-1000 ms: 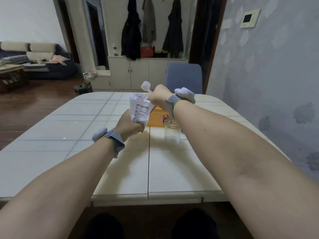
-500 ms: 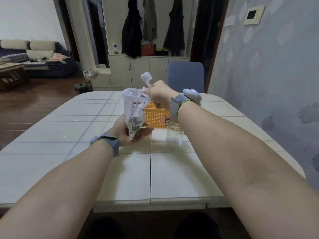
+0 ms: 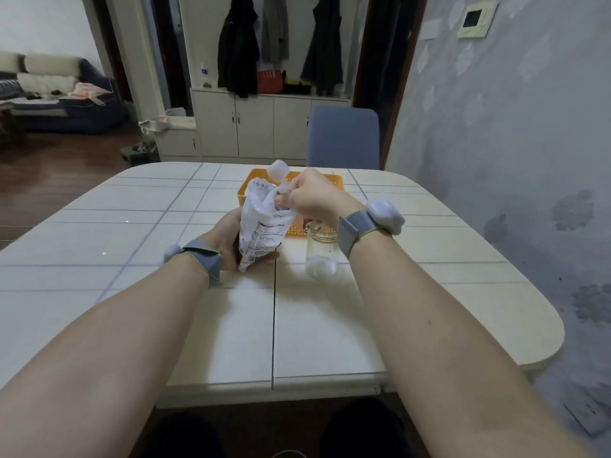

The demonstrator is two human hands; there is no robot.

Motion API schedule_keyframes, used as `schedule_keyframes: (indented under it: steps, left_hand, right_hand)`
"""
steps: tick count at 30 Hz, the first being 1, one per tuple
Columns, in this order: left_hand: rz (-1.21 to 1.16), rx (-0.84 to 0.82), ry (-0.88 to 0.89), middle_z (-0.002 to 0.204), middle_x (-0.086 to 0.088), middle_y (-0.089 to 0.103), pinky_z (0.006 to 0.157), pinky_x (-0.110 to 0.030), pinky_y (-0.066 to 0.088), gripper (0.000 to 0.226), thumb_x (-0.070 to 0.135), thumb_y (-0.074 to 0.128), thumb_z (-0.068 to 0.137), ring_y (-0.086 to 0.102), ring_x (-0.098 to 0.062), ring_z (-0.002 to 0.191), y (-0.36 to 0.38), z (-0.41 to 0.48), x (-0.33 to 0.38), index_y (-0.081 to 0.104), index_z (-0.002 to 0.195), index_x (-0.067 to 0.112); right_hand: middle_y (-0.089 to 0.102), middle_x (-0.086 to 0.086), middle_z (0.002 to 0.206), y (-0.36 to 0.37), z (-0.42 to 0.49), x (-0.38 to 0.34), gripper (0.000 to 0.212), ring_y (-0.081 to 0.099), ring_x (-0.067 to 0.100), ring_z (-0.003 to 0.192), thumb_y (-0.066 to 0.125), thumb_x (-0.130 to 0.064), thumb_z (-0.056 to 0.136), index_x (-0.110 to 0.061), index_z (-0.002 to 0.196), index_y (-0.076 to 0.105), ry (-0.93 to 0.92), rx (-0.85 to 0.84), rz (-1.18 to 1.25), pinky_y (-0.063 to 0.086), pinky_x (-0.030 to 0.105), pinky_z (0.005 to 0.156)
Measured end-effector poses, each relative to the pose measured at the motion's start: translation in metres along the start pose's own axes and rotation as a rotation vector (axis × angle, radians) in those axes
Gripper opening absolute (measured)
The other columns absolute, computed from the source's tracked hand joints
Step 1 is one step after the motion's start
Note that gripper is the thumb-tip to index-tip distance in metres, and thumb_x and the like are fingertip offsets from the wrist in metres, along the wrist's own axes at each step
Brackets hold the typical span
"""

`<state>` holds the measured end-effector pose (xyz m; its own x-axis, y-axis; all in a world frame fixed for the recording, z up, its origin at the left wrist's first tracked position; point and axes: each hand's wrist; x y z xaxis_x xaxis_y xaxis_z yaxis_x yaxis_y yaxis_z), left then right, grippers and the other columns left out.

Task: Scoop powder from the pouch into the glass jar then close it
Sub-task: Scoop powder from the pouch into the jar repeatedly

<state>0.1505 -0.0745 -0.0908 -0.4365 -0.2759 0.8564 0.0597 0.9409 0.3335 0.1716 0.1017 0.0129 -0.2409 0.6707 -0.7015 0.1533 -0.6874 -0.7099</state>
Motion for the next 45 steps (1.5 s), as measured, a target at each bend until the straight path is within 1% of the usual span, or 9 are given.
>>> schedule_keyframes:
  steps: [6, 9, 14, 21, 25, 32, 36, 41, 45]
  left_hand:
    - [0.144, 0.125, 0.045, 0.066, -0.011, 0.061, 0.038, -0.024, 0.046, 0.043, 0.040, 0.042, 0.101, 0.058, -0.025, 0.046, 0.016, -0.009, -0.002, 0.063, 0.088, 0.005]
    - [0.133, 0.112, 0.131, 0.049, -0.006, 0.061, 0.033, -0.017, 0.041, 0.039, 0.028, 0.034, 0.107, 0.056, -0.018, 0.034, 0.023, -0.018, -0.006, 0.059, 0.084, 0.008]
    - [0.039, 0.106, 0.230, 0.056, -0.006, 0.068, 0.042, -0.018, 0.049, 0.037, 0.026, 0.033, 0.108, 0.065, -0.014, 0.044, 0.021, -0.014, -0.013, 0.061, 0.089, 0.011]
    - [0.029, 0.089, 0.290, 0.086, -0.012, 0.069, 0.064, -0.028, 0.055, 0.030, 0.027, 0.050, 0.093, 0.070, -0.025, 0.069, 0.018, -0.004, -0.019, 0.076, 0.086, 0.013]
    - [0.002, 0.099, 0.288, 0.093, -0.013, 0.068, 0.068, -0.032, 0.053, 0.028, 0.031, 0.055, 0.085, 0.066, -0.029, 0.077, 0.016, -0.002, -0.020, 0.071, 0.100, 0.013]
    - [-0.041, 0.098, 0.334, 0.074, -0.004, 0.070, 0.062, -0.028, 0.053, 0.037, 0.029, 0.051, 0.092, 0.067, -0.023, 0.067, 0.005, 0.013, -0.022, 0.080, 0.070, 0.021]
    - [-0.045, 0.032, 0.347, 0.060, -0.001, 0.065, 0.047, -0.020, 0.050, 0.051, 0.029, 0.045, 0.099, 0.063, -0.018, 0.050, 0.007, 0.014, -0.020, 0.077, 0.059, 0.020]
    - [-0.080, -0.010, 0.340, 0.072, -0.002, 0.072, 0.055, -0.023, 0.054, 0.051, 0.030, 0.042, 0.100, 0.069, -0.018, 0.062, 0.003, 0.014, -0.018, 0.081, 0.071, 0.018]
    - [-0.013, -0.047, 0.337, 0.095, -0.007, 0.075, 0.078, -0.034, 0.056, 0.032, 0.037, 0.056, 0.086, 0.072, -0.025, 0.085, -0.002, 0.013, -0.019, 0.083, 0.088, 0.019]
  right_hand:
    - [0.044, 0.000, 0.064, 0.004, -0.006, 0.007, 0.037, 0.044, 0.021, 0.065, 0.073, -0.024, 0.090, -0.015, 0.058, 0.058, 0.003, 0.043, 0.029, 0.036, 0.031, 0.062]
    - [0.056, 0.000, 0.070, -0.004, -0.026, 0.007, 0.030, 0.052, 0.019, 0.067, 0.084, -0.035, 0.077, -0.013, 0.072, 0.064, -0.010, 0.068, 0.024, 0.042, 0.034, 0.065]
    - [0.067, 0.006, 0.087, -0.005, -0.058, 0.006, 0.041, 0.064, 0.026, 0.075, 0.077, -0.050, 0.077, -0.012, 0.086, 0.064, -0.024, 0.101, -0.117, 0.053, 0.040, 0.068]
    - [0.036, 0.002, 0.088, 0.008, -0.071, 0.025, 0.037, 0.034, 0.024, 0.064, 0.043, -0.027, 0.091, -0.021, 0.054, 0.044, -0.030, 0.072, -0.049, 0.023, 0.030, 0.053]
    - [0.035, 0.002, 0.086, 0.004, -0.075, 0.034, 0.034, 0.032, 0.018, 0.060, 0.040, -0.007, 0.095, -0.016, 0.065, 0.054, -0.078, 0.130, -0.112, 0.021, 0.030, 0.052]
    - [0.035, -0.001, 0.086, 0.004, -0.082, 0.033, 0.035, 0.034, 0.021, 0.061, 0.032, -0.018, 0.090, -0.008, 0.075, 0.062, -0.099, 0.118, -0.076, 0.024, 0.028, 0.054]
    - [0.034, 0.000, 0.088, 0.014, -0.080, 0.034, 0.026, 0.032, 0.021, 0.065, 0.032, -0.026, 0.079, -0.022, 0.054, 0.036, -0.093, 0.129, -0.016, 0.022, 0.029, 0.057]
    - [0.037, 0.002, 0.085, 0.018, -0.076, 0.033, 0.039, 0.034, 0.021, 0.071, 0.040, -0.019, 0.095, -0.021, 0.056, 0.047, -0.129, 0.139, -0.010, 0.024, 0.029, 0.058]
    - [0.054, 0.006, 0.094, 0.017, -0.075, 0.036, 0.020, 0.050, 0.019, 0.074, 0.058, -0.018, 0.100, -0.014, 0.092, 0.076, -0.113, 0.215, -0.116, 0.035, 0.029, 0.062]
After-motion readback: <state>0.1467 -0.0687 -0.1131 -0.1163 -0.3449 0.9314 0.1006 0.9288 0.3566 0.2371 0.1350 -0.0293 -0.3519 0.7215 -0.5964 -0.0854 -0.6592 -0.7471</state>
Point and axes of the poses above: each hand's wrist, its own z-axis towards the middle knuckle, its own y-axis out of the palm, x = y × z
